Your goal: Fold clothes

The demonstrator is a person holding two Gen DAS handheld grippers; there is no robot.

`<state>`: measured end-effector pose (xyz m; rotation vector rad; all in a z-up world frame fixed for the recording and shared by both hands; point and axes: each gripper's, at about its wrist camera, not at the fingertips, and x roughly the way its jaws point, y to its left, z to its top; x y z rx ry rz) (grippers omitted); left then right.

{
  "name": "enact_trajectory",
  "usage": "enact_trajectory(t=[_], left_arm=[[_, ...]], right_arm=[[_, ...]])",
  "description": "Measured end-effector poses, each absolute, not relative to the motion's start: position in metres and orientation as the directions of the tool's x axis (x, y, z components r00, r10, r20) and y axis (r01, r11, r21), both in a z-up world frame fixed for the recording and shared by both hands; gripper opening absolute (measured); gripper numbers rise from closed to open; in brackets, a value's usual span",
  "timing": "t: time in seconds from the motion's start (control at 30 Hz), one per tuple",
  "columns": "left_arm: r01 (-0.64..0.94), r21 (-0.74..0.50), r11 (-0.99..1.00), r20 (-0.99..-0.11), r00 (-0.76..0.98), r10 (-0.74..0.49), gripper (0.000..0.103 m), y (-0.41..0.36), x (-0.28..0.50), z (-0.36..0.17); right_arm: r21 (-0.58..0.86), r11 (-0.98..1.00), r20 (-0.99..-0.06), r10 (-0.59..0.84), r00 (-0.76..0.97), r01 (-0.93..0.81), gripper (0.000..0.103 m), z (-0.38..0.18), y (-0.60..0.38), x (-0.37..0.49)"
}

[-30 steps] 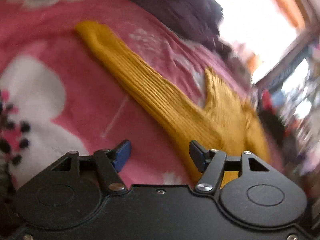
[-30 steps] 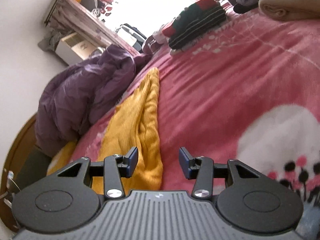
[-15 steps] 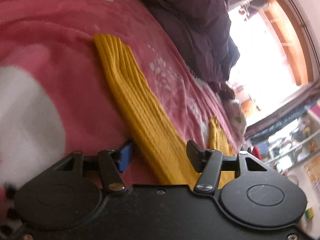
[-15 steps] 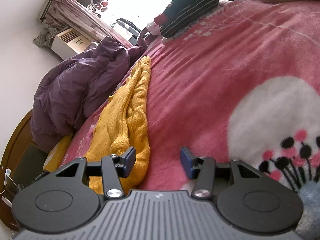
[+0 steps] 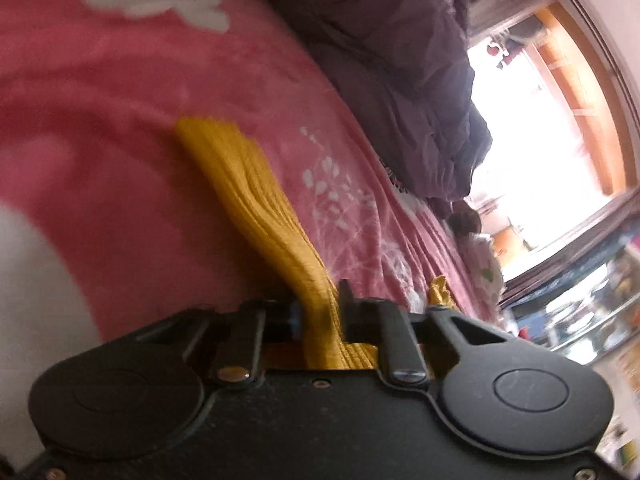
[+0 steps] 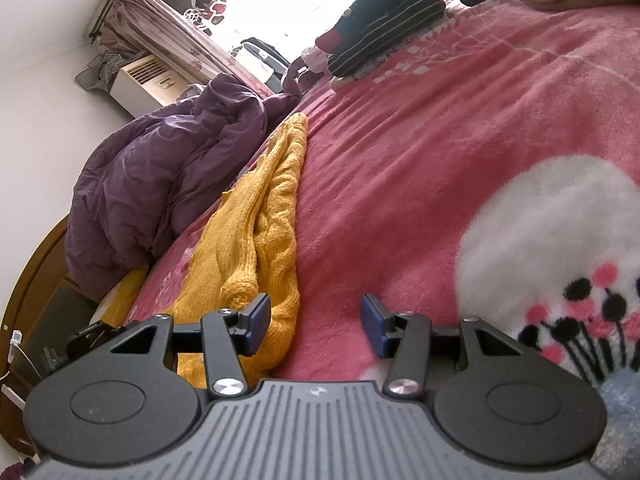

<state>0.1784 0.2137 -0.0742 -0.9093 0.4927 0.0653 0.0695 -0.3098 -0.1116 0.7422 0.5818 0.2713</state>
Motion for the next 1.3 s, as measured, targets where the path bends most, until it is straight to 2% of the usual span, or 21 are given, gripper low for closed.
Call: enact_trajectory(t=[0.27, 0.5, 1.0, 1.07, 1.13, 1.17, 1.3], left_arm=[[-0.089, -0.584, 0.807, -0.365, 0.916, -0.164, 0.009, 0.164, 0.176, -0.031], [0.065, -0.421, 0.905, -0.344, 0.912, -0.226, 0.008, 0.101, 0.179, -0.015], [0.363, -0.013, 0.932, -0.363, 0.867, -0.343, 0.008, -0.039, 0.169, -0.018], [0.423, 0.002, 0.906, -0.406, 0.829, -0.386, 0.009, -0.053, 0.169, -0.024], [0.503, -0.044, 0.863, -0.456, 0.759, -0.465, 0.034, -0.060, 0.171, -0.031], [0.511, -0.045, 0.858, -0.450, 0.756, -0.475, 0.050, -0.062, 0.167, -0.033], [0.547, -0.050, 0.835, -0.431, 0.743, -0.512, 0.051, -0.056, 0.155, -0.028]], right_arm=[[0.701, 0.712, -0.399, 0.430, 0.810, -0.033, 0.050, -0.112, -0.310, 0.070], [0.698, 0.715, -0.398, 0.430, 0.810, -0.037, 0.050, -0.112, -0.310, 0.070], [0.690, 0.723, -0.395, 0.433, 0.810, -0.050, 0.050, -0.113, -0.310, 0.068], [0.690, 0.722, -0.394, 0.435, 0.810, -0.052, 0.050, -0.113, -0.310, 0.067], [0.694, 0.718, -0.392, 0.438, 0.809, -0.052, 0.050, -0.112, -0.311, 0.066], [0.698, 0.715, -0.391, 0.440, 0.809, -0.052, 0.050, -0.112, -0.311, 0.066], [0.723, 0.689, -0.376, 0.449, 0.810, -0.047, 0.050, -0.110, -0.316, 0.064]])
